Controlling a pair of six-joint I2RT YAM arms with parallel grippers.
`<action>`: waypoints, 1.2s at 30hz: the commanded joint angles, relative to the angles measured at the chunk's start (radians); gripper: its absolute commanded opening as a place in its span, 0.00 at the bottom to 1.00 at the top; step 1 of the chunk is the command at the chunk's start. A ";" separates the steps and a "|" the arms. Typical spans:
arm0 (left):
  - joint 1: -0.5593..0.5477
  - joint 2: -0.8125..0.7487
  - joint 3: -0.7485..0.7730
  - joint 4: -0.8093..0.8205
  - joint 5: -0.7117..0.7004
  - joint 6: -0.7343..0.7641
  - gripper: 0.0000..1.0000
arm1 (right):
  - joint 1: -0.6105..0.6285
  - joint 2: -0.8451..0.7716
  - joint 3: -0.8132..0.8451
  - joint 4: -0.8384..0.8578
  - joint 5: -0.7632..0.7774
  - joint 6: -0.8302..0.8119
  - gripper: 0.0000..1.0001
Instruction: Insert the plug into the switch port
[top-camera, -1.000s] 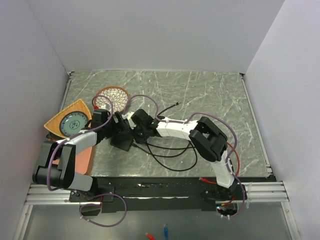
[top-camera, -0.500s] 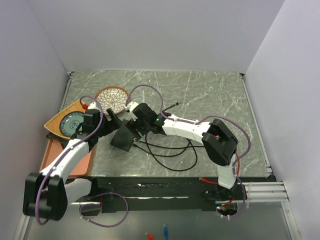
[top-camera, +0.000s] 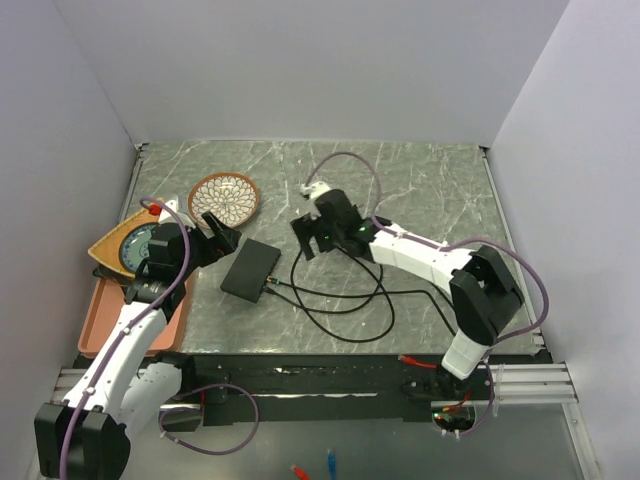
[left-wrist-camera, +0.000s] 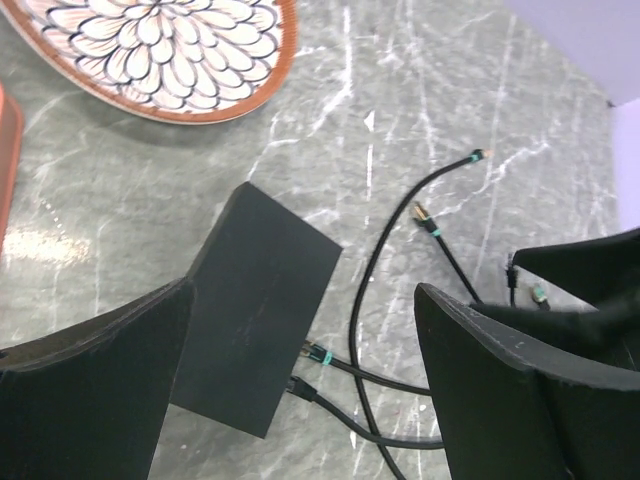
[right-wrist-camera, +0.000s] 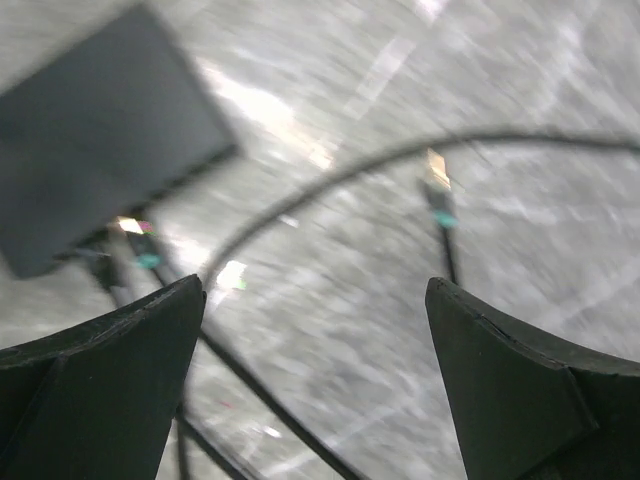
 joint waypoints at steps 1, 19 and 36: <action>0.004 -0.032 -0.006 0.051 0.051 0.014 0.96 | -0.077 -0.087 -0.086 0.068 -0.011 0.069 0.99; 0.004 0.017 -0.018 0.085 0.095 0.021 0.96 | -0.271 -0.162 -0.252 0.045 0.127 0.175 0.92; 0.004 0.063 -0.021 0.105 0.132 0.021 0.96 | -0.174 0.156 0.073 -0.024 0.020 0.115 0.83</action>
